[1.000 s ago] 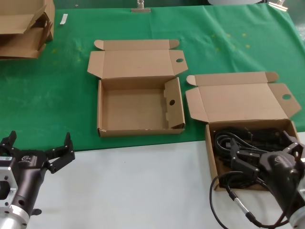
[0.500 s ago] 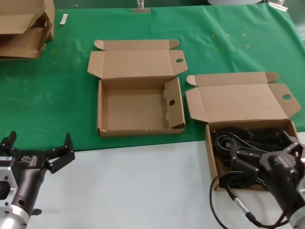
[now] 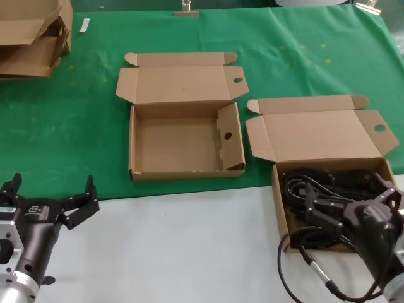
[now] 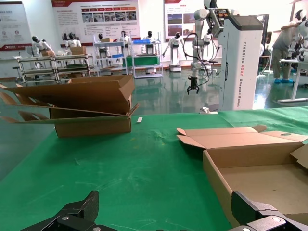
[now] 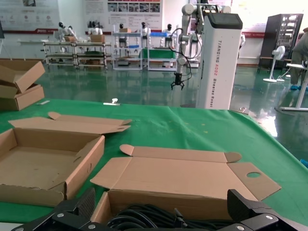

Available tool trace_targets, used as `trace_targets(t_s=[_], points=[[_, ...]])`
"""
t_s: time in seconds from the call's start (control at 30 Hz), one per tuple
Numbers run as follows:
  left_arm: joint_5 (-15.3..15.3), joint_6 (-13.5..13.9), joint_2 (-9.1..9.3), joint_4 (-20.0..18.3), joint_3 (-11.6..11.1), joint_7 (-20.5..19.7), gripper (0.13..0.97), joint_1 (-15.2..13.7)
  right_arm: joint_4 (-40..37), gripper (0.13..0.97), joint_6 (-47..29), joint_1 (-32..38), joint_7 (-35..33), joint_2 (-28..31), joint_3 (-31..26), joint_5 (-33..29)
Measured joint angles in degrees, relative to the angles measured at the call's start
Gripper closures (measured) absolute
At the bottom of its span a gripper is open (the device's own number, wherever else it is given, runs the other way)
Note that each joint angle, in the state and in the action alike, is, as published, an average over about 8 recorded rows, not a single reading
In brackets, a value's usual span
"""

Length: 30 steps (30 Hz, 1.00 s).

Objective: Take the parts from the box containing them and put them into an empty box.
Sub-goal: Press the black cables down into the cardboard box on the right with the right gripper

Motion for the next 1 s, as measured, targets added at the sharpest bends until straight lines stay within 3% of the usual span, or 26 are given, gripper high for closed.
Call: trace_targets(t_s=[1.0], points=[[0.0, 0.0, 0.0, 0.0, 0.0, 0.0, 0.132, 0.0, 0.0, 0.129, 0.0, 0.0, 0.0, 0.0, 0.0, 0.0]])
